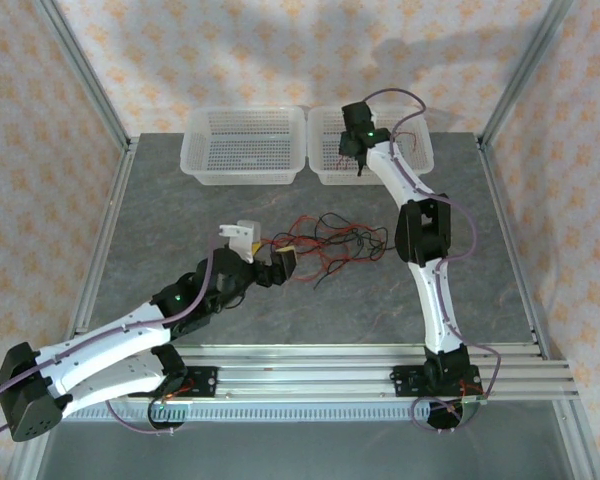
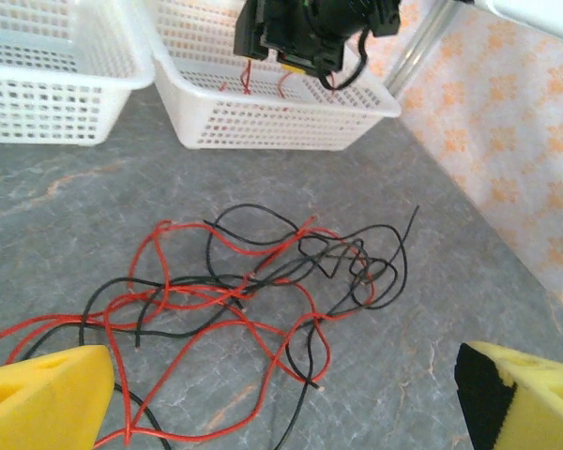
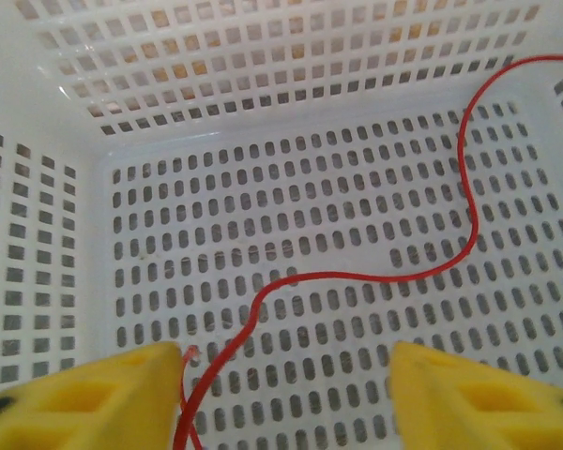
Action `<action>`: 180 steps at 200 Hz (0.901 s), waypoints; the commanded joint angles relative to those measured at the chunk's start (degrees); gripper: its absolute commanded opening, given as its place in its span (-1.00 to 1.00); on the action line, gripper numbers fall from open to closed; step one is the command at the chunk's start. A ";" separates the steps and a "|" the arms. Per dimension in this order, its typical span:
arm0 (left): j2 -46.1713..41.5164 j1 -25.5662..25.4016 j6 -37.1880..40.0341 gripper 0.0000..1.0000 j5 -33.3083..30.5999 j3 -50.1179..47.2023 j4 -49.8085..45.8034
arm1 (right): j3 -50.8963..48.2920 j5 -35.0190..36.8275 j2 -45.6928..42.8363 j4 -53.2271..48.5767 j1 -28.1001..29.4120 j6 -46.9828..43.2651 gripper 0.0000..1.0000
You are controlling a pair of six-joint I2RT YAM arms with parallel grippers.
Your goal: Untangle the cables
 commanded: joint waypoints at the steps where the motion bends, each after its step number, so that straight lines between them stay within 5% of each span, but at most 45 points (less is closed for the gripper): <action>1: 0.37 0.43 -2.33 0.88 -4.75 3.07 -5.99 | 1.85 0.41 -3.44 -4.47 0.11 -0.04 0.41; 26: 1.96 0.78 -4.09 0.86 -6.02 4.96 -9.33 | 1.69 0.63 -5.85 -8.06 0.09 -0.34 0.62; 101: 8.36 3.61 -9.96 0.73 -4.25 9.40 -17.72 | -14.86 -4.05 -26.06 -7.33 0.28 0.34 0.62; 180: 24.20 9.63 -5.36 0.12 5.81 12.98 -13.56 | -51.56 -10.73 -56.97 5.29 1.39 4.41 0.23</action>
